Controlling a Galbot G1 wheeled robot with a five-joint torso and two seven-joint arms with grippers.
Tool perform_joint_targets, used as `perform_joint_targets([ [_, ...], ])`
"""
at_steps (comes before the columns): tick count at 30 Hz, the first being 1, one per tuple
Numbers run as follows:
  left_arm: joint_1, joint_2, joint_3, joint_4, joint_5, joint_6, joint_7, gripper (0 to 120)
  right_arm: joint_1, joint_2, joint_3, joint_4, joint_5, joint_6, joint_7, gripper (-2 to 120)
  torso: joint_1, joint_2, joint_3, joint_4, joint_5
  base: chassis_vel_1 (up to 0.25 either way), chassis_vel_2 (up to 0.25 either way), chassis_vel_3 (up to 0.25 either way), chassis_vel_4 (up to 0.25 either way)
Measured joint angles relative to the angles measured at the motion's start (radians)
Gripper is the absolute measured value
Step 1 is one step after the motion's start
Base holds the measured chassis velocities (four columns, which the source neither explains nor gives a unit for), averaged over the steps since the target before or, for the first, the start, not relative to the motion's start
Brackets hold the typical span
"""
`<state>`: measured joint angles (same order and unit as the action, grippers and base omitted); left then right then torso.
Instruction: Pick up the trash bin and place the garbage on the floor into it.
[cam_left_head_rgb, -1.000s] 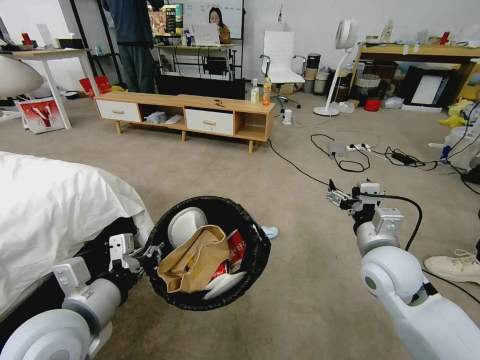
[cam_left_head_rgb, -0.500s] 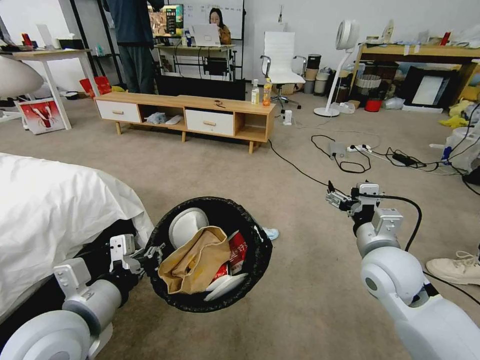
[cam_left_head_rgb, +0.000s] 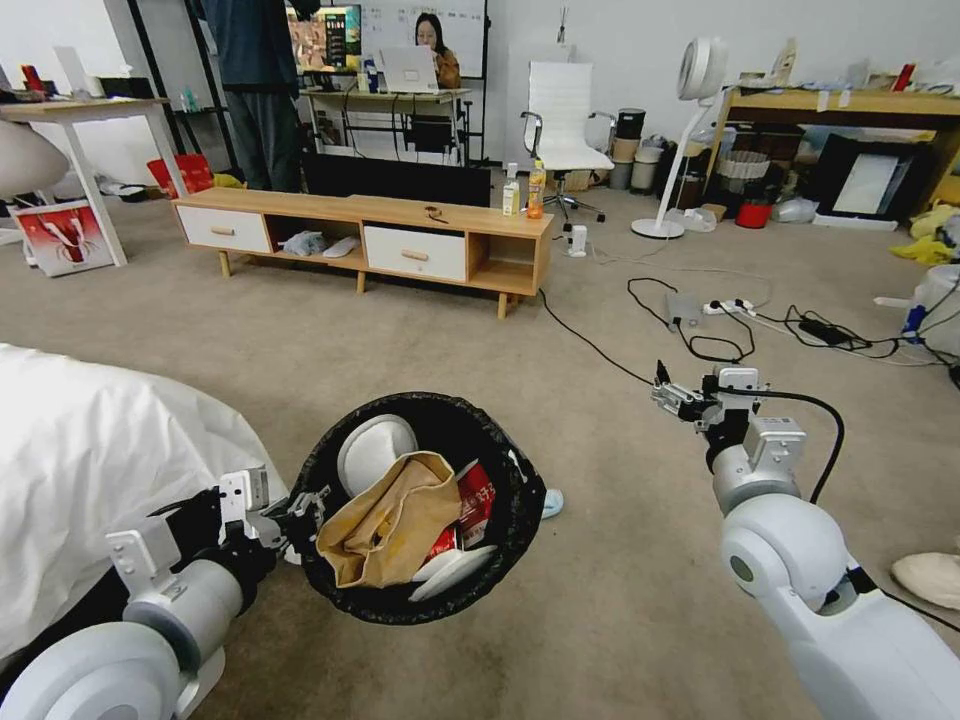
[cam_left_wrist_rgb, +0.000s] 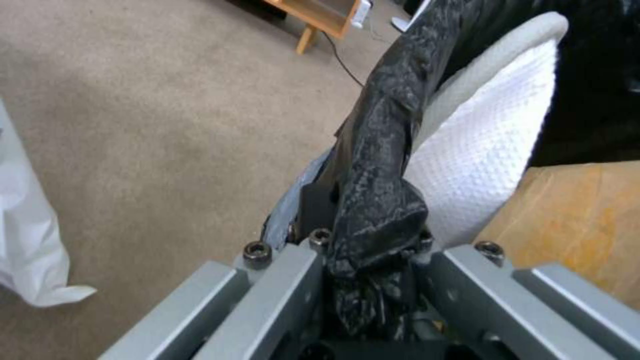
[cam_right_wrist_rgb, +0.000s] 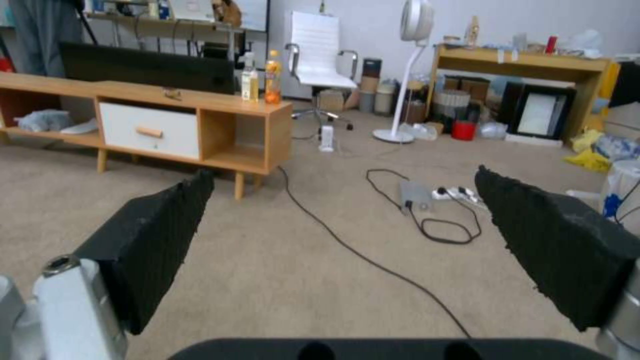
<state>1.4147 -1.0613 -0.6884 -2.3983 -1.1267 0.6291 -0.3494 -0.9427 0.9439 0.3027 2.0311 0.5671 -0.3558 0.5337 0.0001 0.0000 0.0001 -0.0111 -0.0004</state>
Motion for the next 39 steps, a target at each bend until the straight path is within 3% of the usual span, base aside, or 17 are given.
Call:
perform_joint_targets([
  [28,0.003,-0.002,-0.005,-0.007,0.001,-0.001,0.0,2,-0.001,0.004,0.0,-0.006,-0.017,0.004,0.001,100,0.0,0.0,0.0,0.0003,0.0004,-0.081,0.088,0.089,-0.084],
  [39,-0.001,-0.004,-0.003,-0.004,0.001,-0.001,0.0,2,-0.001,0.007,0.0,-0.012,-0.02,0.007,0.002,100,0.0,0.0,0.0,0.0002,0.001,-0.22,0.208,0.209,-0.208],
])
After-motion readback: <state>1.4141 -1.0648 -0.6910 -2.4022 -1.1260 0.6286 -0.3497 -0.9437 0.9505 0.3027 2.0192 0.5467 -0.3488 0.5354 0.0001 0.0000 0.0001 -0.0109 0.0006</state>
